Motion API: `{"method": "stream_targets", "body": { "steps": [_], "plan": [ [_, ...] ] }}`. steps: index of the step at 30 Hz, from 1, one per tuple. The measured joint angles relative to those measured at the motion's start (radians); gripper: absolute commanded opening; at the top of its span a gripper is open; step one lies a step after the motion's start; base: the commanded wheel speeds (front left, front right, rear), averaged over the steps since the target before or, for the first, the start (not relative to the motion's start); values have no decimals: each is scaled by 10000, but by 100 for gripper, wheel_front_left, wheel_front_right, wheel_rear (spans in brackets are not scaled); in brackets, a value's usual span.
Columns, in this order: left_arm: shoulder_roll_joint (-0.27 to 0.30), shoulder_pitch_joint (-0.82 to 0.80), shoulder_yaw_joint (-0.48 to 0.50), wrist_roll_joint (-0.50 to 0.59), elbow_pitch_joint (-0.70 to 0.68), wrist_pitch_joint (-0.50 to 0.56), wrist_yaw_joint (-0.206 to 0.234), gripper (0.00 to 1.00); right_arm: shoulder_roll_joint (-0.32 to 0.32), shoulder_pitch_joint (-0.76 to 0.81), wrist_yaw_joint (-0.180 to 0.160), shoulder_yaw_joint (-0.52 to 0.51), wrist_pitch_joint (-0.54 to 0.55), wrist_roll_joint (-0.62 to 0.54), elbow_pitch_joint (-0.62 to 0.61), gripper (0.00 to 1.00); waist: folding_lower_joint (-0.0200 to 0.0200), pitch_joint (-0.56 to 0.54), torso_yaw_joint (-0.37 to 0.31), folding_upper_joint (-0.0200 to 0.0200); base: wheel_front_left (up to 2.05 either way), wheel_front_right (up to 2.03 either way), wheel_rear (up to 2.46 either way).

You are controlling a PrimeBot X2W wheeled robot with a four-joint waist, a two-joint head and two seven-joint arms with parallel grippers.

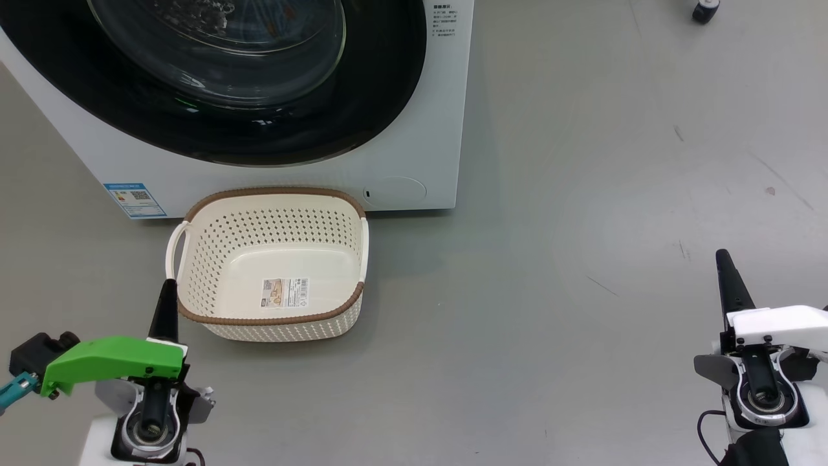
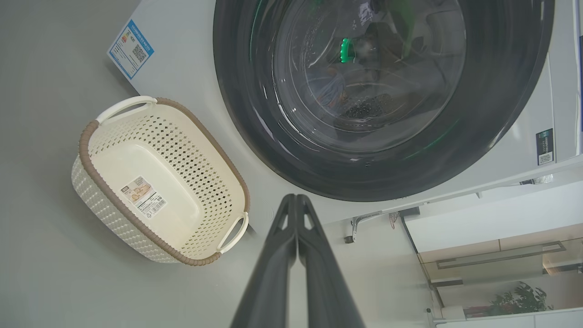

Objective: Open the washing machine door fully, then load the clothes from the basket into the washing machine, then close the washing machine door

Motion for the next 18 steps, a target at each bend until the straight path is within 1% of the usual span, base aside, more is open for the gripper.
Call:
{"method": "stream_targets", "body": {
  "steps": [18],
  "plan": [
    [-15, -266, 255, -2291, -19, 614, 0, 0, 142, -237, 132, -422, 591, 2134, 0, 0, 0, -80, -135, 0, 0, 0, 0]
  ]
}}
